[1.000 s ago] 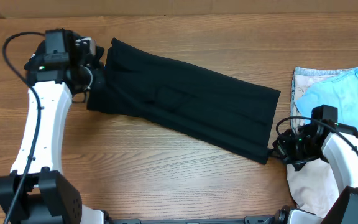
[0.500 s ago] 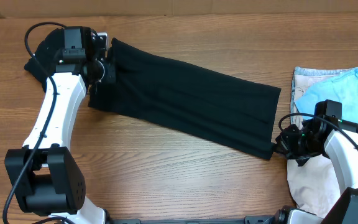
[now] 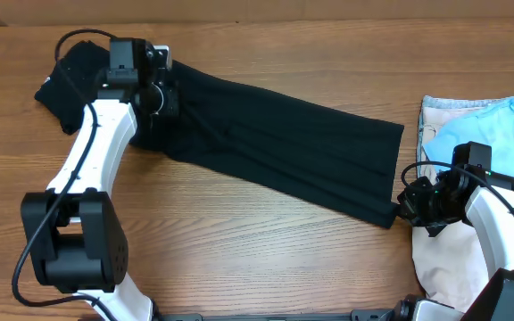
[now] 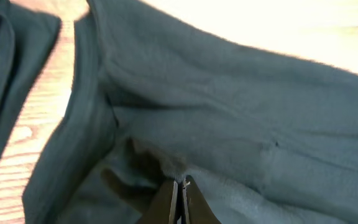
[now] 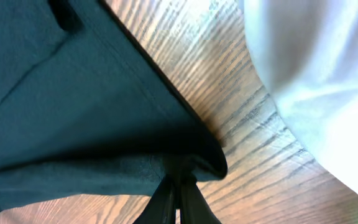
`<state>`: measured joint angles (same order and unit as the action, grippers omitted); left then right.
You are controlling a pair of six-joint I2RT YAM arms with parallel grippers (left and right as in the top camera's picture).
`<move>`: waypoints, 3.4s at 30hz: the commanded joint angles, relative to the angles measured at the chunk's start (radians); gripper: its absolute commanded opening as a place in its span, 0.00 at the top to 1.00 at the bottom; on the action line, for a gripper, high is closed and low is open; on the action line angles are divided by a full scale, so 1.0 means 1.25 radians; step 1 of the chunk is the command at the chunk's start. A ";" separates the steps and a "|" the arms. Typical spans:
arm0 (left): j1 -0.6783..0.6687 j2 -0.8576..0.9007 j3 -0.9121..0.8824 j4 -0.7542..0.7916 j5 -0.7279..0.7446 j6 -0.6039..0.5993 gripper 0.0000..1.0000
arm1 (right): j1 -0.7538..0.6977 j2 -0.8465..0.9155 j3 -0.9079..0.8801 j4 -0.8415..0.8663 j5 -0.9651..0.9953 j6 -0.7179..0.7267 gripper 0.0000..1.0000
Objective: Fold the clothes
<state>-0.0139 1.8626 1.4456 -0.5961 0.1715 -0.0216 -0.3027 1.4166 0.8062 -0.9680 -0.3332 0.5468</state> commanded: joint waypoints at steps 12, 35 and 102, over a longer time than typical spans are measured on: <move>-0.002 0.011 0.013 -0.002 -0.126 -0.003 0.93 | -0.005 -0.001 0.021 0.104 -0.042 -0.003 0.96; 0.011 0.038 0.013 0.016 -0.172 -0.112 0.87 | -0.005 -0.001 0.020 0.256 -0.034 0.003 0.94; 0.037 0.275 0.558 -0.548 0.154 0.063 0.79 | 0.173 0.313 0.006 0.451 -0.166 -0.222 0.35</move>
<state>0.0406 2.2112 2.0605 -1.2480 0.3561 0.0513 -0.1211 1.7370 0.8360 -0.4019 -0.5842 0.2543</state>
